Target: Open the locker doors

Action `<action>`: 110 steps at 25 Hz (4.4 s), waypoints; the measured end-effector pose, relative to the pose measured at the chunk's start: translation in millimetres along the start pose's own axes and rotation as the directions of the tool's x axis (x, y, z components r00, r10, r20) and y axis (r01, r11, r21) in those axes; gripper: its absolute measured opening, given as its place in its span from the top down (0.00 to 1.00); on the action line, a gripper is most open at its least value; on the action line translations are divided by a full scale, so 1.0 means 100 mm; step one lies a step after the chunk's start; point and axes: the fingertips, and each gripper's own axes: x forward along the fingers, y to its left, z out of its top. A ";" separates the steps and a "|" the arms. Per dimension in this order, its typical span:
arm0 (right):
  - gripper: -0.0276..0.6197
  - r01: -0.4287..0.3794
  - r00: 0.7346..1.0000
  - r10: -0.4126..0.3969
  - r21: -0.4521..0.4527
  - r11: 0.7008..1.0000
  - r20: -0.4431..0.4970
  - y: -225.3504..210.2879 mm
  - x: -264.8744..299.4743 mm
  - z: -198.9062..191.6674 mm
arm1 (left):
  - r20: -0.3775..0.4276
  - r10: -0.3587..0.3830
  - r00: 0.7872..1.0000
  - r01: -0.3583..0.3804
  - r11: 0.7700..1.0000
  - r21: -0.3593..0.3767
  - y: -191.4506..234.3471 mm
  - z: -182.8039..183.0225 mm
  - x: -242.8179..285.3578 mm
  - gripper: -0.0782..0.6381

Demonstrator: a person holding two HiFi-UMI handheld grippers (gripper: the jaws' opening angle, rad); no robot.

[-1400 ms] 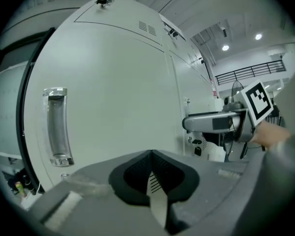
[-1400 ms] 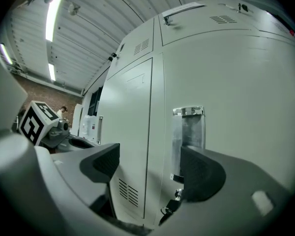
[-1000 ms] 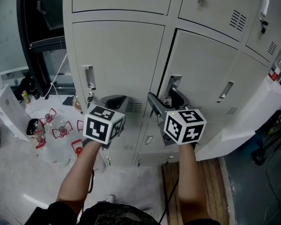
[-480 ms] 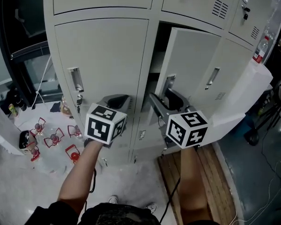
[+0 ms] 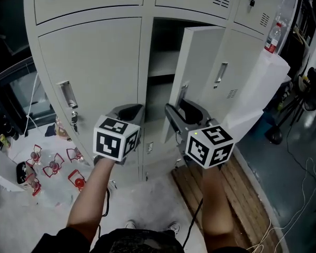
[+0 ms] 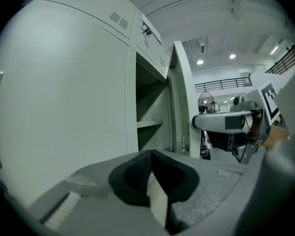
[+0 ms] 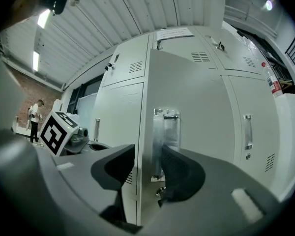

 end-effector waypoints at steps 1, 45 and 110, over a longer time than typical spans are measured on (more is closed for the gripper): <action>0.69 0.004 1.000 -0.004 -0.001 1.000 0.001 -0.01 -0.03 0.00 | -0.001 -0.010 1.000 0.010 1.000 0.001 -0.03 0.00 0.02 0.89; 0.78 0.229 0.972 -0.230 0.029 0.973 0.041 -1.14 -1.63 -0.01 | 0.010 -0.292 0.956 0.292 0.955 0.046 -1.71 0.20 0.87 0.89; 0.70 0.198 0.979 -0.198 0.012 0.980 0.052 -1.39 -1.98 -0.01 | 0.009 0.012 1.000 -0.012 1.000 0.007 -1.60 0.19 0.33 0.89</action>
